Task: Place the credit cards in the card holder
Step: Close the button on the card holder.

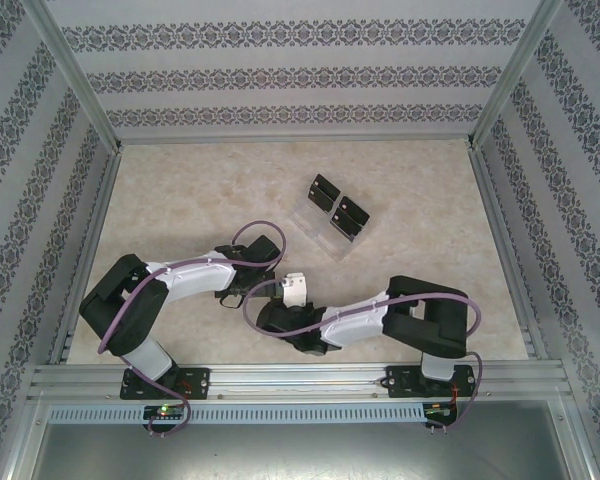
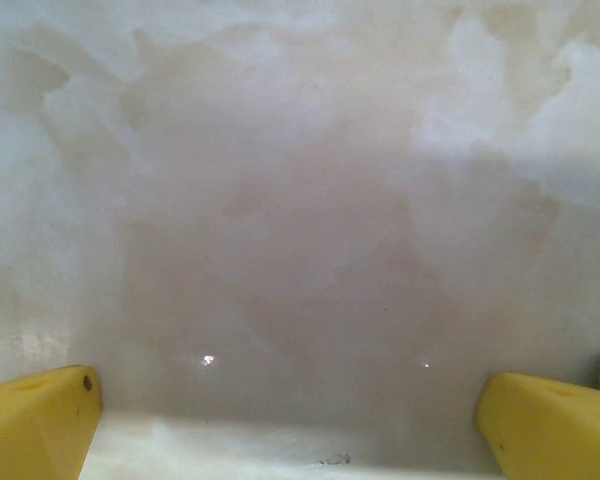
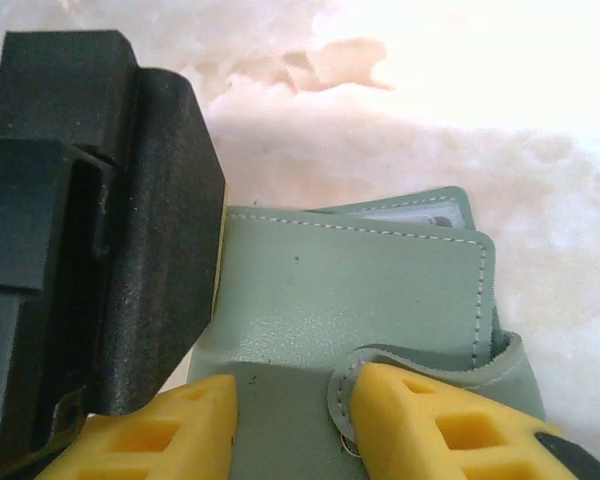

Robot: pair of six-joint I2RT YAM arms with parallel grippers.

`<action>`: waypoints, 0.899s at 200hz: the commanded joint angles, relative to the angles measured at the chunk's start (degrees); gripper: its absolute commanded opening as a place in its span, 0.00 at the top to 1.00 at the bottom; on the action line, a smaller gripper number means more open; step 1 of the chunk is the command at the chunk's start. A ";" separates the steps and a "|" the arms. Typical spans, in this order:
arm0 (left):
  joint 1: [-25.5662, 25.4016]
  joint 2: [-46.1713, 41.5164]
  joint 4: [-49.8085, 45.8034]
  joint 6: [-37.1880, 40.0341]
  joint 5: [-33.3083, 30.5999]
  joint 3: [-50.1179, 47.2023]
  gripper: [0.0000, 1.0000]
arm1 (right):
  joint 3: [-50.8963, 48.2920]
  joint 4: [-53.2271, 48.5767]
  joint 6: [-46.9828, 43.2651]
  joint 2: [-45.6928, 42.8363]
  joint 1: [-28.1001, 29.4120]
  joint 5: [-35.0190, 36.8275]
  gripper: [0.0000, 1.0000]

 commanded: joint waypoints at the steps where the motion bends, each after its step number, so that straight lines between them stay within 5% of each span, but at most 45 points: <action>1: -1.34 3.01 6.66 1.27 3.84 -0.90 0.00 | -11.28 -13.12 10.02 19.16 2.05 -40.37 0.60; 108: -1.35 2.93 5.70 1.46 3.76 0.13 0.00 | -7.47 -27.37 -4.06 -6.03 -7.52 -38.72 0.59; 180: -1.34 3.58 5.21 1.85 3.66 1.05 0.00 | -0.41 -30.95 -12.11 -12.05 -14.62 -39.79 0.59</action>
